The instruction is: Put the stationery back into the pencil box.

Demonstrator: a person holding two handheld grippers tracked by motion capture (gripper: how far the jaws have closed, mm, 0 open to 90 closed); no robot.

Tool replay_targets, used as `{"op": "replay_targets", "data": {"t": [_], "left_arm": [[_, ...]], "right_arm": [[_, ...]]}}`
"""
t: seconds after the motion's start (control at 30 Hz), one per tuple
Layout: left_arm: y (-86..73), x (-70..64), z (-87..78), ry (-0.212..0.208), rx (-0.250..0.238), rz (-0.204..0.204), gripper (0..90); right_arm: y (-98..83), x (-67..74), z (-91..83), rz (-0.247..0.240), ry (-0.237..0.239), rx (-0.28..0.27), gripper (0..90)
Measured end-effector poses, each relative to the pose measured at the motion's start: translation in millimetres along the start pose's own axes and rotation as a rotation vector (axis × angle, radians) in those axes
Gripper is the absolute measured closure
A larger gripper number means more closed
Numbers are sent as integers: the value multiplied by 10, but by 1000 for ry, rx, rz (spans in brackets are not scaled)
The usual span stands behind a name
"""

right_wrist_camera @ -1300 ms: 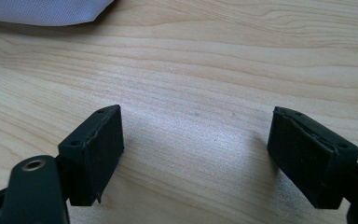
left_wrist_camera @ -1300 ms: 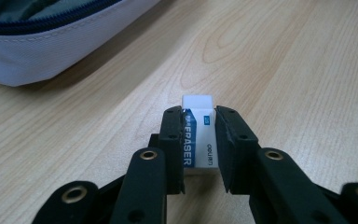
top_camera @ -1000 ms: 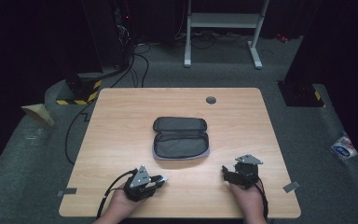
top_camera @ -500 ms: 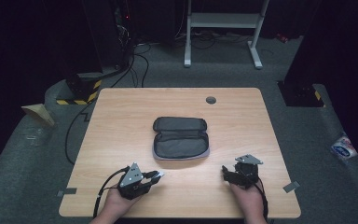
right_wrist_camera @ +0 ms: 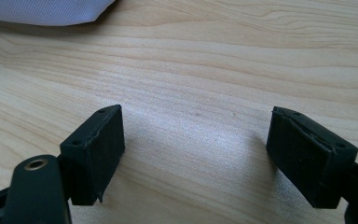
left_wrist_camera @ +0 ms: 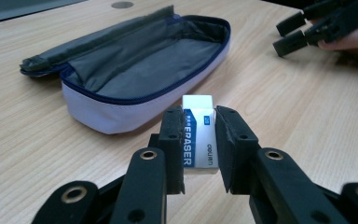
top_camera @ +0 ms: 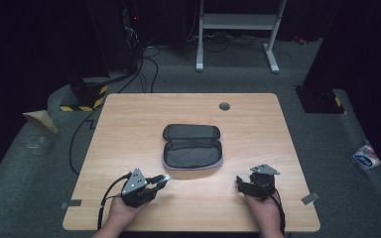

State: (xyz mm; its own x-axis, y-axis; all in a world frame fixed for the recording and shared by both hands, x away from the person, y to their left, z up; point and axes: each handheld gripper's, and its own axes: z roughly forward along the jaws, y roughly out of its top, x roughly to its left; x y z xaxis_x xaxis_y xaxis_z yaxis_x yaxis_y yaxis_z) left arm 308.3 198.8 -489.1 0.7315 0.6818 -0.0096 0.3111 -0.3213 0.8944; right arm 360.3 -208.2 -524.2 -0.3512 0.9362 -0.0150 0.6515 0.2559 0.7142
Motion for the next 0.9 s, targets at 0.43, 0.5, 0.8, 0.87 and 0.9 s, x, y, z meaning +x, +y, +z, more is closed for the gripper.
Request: {"op": "replay_targets", "data": {"t": [0.43,0.5,0.8,0.87,0.9], "left_arm": [[129,136,117,55,-47,-48,729],[156,148,157,63,-46,-49,729],[347,165,304,61,-38,-39,729],[366,177,321,61,-30,-35,729],[388,187,345,59,-27,-39,729]], "right_arm": [[-2,4,-2,2,-3,-1,195],[-2,3,-2,2,-2,-1,196],[0,-1,0,-3,0,-3,196],[0,0,-1,-2,-1,-2,196],[0,-1,0,-3,0,-3,196]]}}
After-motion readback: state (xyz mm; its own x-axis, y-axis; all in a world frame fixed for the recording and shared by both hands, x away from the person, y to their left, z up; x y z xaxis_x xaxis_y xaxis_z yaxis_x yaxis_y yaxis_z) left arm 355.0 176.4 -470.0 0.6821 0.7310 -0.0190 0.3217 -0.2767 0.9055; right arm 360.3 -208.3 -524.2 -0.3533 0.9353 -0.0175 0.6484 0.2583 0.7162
